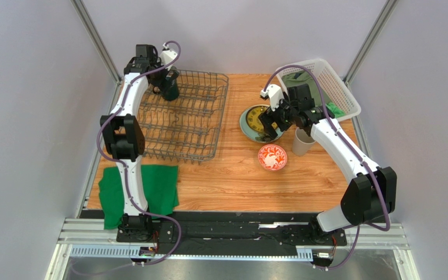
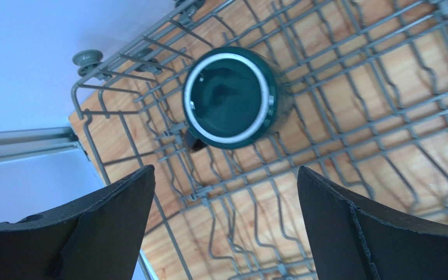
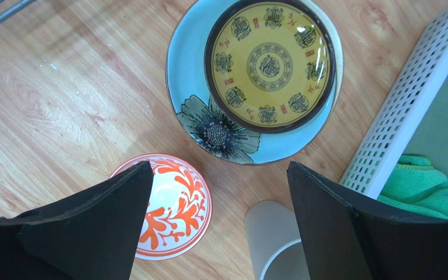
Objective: Unload the mixed dishes from the dish rack
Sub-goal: Place the bowl at the center of the board, then pick up the cup from the dish rack.
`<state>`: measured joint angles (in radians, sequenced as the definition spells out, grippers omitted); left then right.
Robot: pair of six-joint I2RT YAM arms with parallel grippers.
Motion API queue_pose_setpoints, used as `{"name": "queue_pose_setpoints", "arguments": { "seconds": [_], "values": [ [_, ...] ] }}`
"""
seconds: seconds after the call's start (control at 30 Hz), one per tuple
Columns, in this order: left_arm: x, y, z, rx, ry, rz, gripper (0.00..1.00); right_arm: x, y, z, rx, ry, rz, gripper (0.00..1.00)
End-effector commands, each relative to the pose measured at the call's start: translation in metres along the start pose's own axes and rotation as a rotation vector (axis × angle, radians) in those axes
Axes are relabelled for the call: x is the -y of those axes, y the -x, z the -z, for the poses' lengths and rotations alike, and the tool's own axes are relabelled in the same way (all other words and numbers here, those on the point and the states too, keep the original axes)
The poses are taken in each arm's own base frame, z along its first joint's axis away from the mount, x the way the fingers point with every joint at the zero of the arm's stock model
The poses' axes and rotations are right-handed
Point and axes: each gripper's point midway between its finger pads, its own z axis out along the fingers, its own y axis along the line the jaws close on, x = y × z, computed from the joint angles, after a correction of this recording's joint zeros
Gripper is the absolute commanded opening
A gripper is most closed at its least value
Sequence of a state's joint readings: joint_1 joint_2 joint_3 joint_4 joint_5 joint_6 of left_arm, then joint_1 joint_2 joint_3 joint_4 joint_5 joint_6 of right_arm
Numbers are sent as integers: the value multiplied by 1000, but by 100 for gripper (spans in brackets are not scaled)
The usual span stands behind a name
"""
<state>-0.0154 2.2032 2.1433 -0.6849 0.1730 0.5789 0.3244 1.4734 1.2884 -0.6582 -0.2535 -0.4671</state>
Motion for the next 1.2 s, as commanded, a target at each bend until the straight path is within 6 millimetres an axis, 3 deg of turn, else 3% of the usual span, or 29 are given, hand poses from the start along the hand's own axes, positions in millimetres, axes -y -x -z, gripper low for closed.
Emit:
{"name": "queue_pose_setpoints", "arguments": {
  "seconds": [0.0, 0.17, 0.3, 0.6, 1.17],
  "values": [
    [-33, -3, -8, 6, 51, -62, 99, 4, 27, 11, 116, -49, 12, 91],
    [-46, -17, -25, -20, 76, -100, 99, 6, 28, 10, 122, -92, 24, 99],
    [-49, -28, -39, -22, 59, -118, 99, 4, 27, 7, 121, -92, 40, 99],
    [-53, -31, -45, 51, -14, -166, 98, 1, 16, -8, 69, -79, 45, 99],
    [-35, -44, -72, 54, -116, -297, 97, -1, 7, -18, 36, -70, 65, 99]
  ]
}}
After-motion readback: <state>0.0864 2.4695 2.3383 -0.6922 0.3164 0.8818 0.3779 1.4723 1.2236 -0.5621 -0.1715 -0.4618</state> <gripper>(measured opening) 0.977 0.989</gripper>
